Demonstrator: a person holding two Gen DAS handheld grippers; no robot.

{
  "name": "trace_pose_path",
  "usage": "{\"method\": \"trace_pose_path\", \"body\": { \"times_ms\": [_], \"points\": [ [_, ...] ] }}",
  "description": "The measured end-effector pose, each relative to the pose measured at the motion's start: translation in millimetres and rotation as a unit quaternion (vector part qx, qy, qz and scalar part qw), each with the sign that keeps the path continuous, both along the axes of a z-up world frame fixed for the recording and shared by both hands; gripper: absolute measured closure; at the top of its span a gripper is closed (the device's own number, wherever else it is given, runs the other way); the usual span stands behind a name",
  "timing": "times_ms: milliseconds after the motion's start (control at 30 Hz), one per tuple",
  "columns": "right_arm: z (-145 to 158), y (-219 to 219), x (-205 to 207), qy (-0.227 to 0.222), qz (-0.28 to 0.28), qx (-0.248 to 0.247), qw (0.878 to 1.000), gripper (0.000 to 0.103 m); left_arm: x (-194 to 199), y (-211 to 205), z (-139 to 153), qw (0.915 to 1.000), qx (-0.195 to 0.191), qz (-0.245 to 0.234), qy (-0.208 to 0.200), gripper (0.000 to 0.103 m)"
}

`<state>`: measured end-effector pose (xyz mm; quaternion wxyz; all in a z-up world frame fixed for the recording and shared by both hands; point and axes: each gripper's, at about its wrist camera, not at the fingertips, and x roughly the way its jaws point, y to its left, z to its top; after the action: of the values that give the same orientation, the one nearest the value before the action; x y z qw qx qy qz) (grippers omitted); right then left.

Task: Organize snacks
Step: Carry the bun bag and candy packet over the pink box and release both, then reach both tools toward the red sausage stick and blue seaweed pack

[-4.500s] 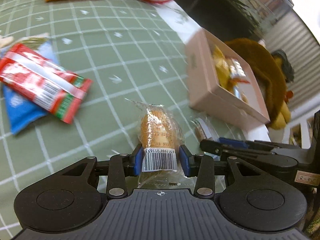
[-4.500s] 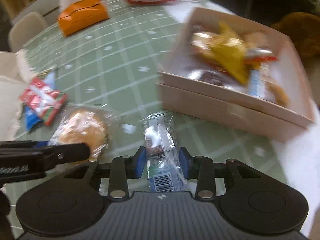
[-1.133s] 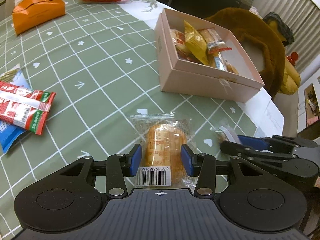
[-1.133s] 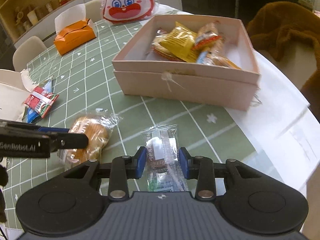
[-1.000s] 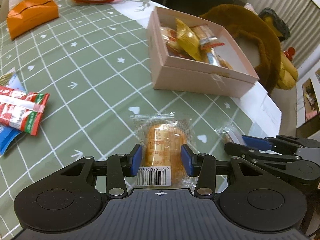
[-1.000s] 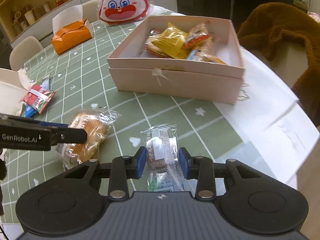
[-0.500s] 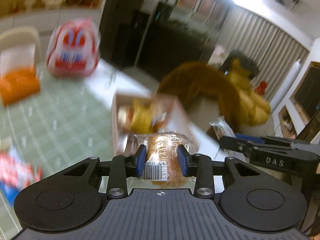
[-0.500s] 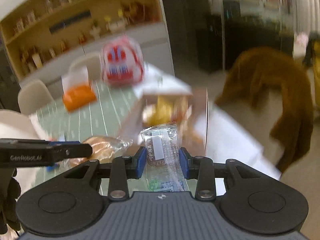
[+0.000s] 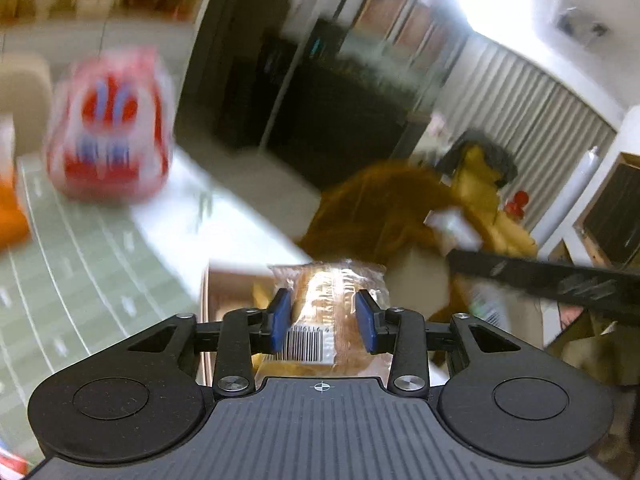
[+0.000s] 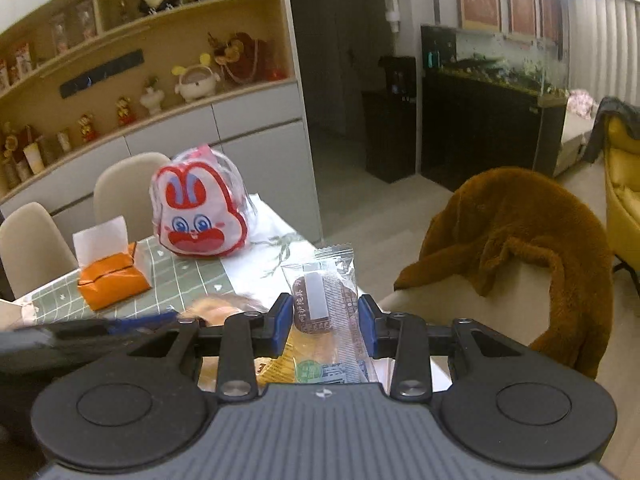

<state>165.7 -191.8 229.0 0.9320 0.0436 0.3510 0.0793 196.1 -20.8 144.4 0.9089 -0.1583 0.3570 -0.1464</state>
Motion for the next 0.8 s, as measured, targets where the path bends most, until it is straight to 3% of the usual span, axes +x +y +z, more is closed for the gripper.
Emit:
{"method": "trace_pose_path", "body": {
  "times_ms": [67,133,200,400,567,800],
  "points": [
    [-17,5,13,0.027,0.001,0.004,1.0,0.065,14,7,-27,0.9991,-0.016,0.014,0.036,0.063],
    [-35,8,26,0.053,-0.007,0.01,0.999,0.05,13,18,-37,0.9983,-0.036,0.024,0.037,0.063],
    [-50,6,31,0.065,-0.016,0.019,0.998,0.045,7,28,-38,0.9982,-0.036,0.028,0.039,0.062],
    [-89,5,26,0.102,-0.019,0.019,0.994,0.044,-24,55,-43,0.9957,0.019,0.069,0.06,0.063],
    [-119,14,8,0.118,-0.008,-0.013,0.993,0.044,-56,81,-61,0.9905,0.045,0.109,0.071,0.063],
    [-135,32,-12,0.121,0.014,-0.036,0.992,0.044,-91,126,-66,0.98,0.05,0.173,0.084,0.063]
  ]
}}
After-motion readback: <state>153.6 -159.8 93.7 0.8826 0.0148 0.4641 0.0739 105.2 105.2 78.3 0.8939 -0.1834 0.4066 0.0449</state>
